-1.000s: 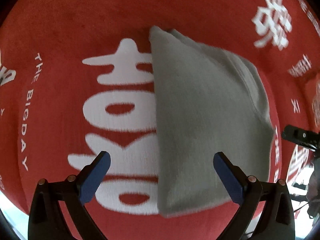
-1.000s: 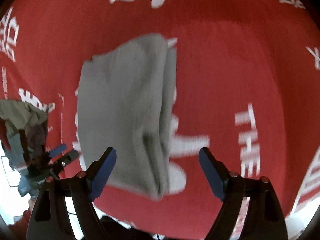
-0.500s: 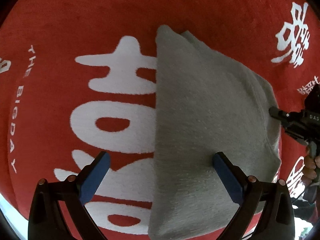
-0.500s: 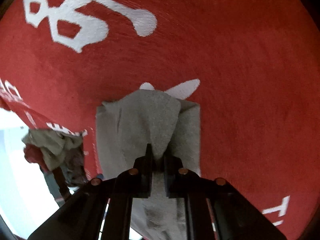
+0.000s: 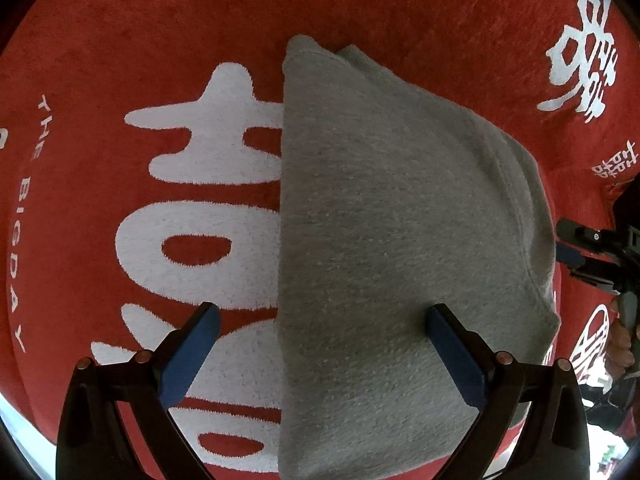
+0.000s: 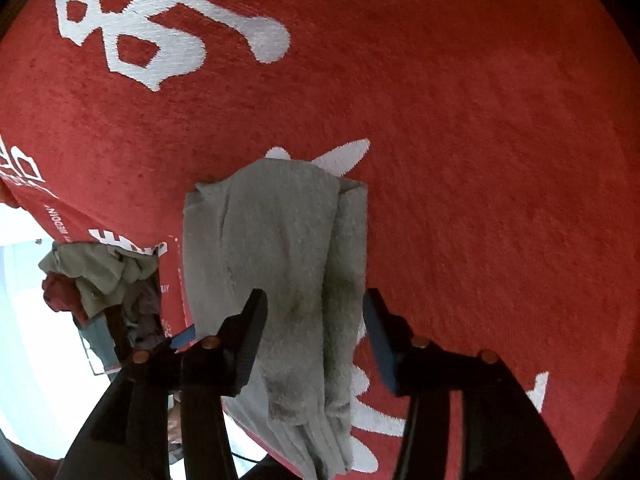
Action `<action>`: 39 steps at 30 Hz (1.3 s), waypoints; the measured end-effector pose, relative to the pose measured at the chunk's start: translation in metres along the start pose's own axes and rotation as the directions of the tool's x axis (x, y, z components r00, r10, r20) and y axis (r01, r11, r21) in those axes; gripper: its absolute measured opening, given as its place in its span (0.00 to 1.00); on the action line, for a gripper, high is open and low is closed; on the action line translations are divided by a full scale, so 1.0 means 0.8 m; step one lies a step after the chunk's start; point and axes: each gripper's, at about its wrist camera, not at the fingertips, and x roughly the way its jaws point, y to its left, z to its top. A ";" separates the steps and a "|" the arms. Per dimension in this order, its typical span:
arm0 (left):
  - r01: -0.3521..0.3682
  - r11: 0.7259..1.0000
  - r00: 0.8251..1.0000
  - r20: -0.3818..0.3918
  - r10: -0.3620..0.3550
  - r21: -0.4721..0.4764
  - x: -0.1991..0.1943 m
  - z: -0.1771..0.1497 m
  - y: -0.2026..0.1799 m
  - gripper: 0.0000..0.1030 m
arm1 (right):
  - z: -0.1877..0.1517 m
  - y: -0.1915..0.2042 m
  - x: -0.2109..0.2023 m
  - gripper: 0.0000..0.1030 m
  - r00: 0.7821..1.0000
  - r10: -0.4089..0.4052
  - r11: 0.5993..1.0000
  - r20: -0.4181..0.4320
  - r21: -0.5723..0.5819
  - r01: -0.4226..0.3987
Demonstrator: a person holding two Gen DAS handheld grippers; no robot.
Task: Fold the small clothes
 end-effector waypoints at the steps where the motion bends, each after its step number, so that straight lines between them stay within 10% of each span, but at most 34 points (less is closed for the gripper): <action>1: 0.000 1.000 1.000 -0.001 0.000 0.003 0.001 0.003 -0.002 1.00 | 0.000 -0.002 -0.002 0.54 1.000 0.000 1.000 0.002 0.003 0.000; 19: 0.191 0.976 0.978 -0.105 -0.180 0.104 0.046 0.045 -0.025 1.00 | 0.021 -0.029 0.026 0.64 0.980 0.179 0.984 -0.090 0.010 -0.179; 39: 0.115 0.988 0.993 -0.018 -0.113 0.102 0.042 0.037 -0.063 0.96 | 0.053 0.001 0.070 0.61 0.958 0.232 0.970 -0.167 -0.039 -0.242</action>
